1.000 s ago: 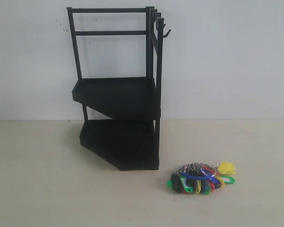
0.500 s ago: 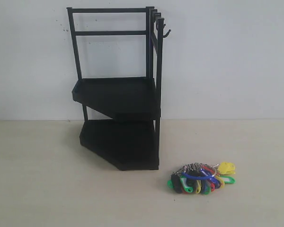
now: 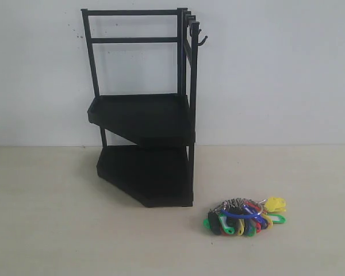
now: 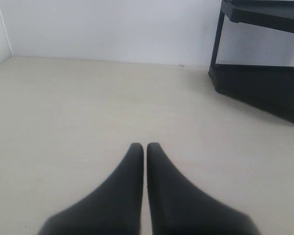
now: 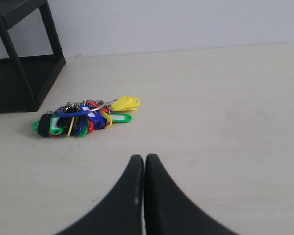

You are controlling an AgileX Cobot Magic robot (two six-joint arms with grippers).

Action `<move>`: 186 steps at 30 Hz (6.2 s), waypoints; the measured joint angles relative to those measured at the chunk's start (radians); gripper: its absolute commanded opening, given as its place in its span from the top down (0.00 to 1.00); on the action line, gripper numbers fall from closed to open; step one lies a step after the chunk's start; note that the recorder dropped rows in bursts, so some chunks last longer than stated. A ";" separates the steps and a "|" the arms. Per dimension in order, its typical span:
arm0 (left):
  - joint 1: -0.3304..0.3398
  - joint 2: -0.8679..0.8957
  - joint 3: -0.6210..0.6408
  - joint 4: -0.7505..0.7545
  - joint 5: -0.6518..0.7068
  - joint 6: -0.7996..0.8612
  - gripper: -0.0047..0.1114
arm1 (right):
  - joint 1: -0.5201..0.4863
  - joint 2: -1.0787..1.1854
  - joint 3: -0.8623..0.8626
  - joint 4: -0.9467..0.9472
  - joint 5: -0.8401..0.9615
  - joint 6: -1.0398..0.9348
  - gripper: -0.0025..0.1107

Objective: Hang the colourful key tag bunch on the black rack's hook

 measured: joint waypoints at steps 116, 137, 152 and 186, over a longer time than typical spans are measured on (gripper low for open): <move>0.000 0.000 0.000 0.000 0.000 0.000 0.92 | 0.312 1.932 -1.332 -0.079 0.453 -1.123 0.60; 0.000 0.000 0.000 0.000 0.002 0.000 0.92 | 0.380 2.047 -1.332 -0.305 0.318 -1.052 0.75; 0.000 0.000 0.000 0.000 0.002 0.000 0.92 | 0.380 2.047 -1.332 -0.331 0.273 -1.021 0.98; 0.000 0.000 0.000 0.000 0.002 0.000 0.92 | 0.164 1.824 -1.332 0.022 0.142 -0.298 0.98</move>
